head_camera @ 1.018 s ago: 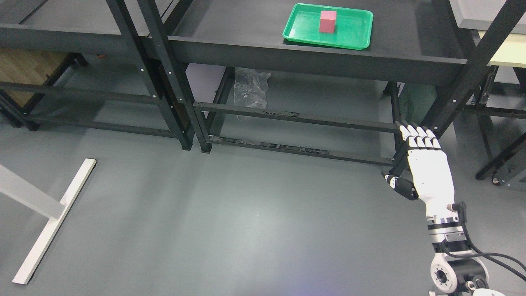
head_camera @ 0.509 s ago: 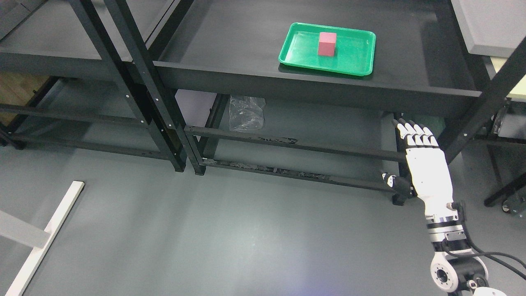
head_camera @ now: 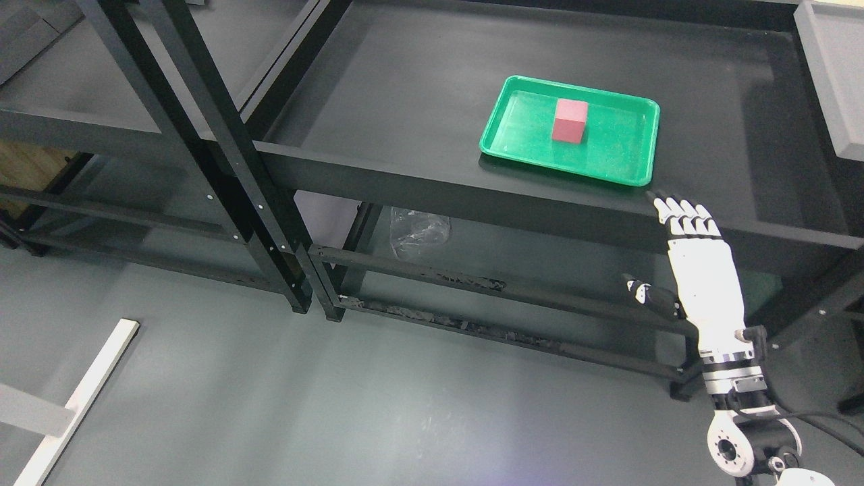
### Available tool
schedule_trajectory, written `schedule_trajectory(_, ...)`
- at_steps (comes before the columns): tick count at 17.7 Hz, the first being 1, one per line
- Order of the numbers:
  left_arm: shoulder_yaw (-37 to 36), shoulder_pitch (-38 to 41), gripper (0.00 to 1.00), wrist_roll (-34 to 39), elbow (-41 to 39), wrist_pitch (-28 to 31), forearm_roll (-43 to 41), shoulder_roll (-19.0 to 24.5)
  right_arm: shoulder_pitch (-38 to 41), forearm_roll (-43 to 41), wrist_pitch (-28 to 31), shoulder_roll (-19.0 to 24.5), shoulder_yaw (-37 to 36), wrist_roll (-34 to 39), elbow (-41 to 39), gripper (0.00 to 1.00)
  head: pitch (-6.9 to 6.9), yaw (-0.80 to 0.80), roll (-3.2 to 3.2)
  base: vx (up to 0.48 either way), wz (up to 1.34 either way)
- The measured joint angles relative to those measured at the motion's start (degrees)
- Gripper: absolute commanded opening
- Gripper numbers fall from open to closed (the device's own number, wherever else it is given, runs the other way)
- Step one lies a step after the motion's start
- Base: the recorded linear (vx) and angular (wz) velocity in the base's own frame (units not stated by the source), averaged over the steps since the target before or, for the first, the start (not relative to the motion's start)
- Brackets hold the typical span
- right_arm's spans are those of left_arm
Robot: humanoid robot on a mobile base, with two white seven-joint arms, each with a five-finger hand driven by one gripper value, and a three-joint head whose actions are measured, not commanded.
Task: Pick pink block from left shelf to tray
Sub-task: 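Reach the right hand over the green tray toward the pink cube, then lower the right hand beside the pink cube in the green tray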
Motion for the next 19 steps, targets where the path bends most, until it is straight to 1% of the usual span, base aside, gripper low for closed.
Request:
schedule_trajectory(10,0.0,-0.01,1.0,0.0,0.0,0.0,0.0,0.0,-0.04,-0.27,-0.19,0.02,0.68,0.03,0.17,1.0,0.0,0.0,0.0,0.339,0.07)
schedule_trajectory(19,0.0,0.0,1.0,0.0,0.0,0.0,0.0,0.0,-0.1,-0.29,0.04,-0.02,1.72,0.03,0.22,1.0,0.0,0.0,0.0,0.24,0.07)
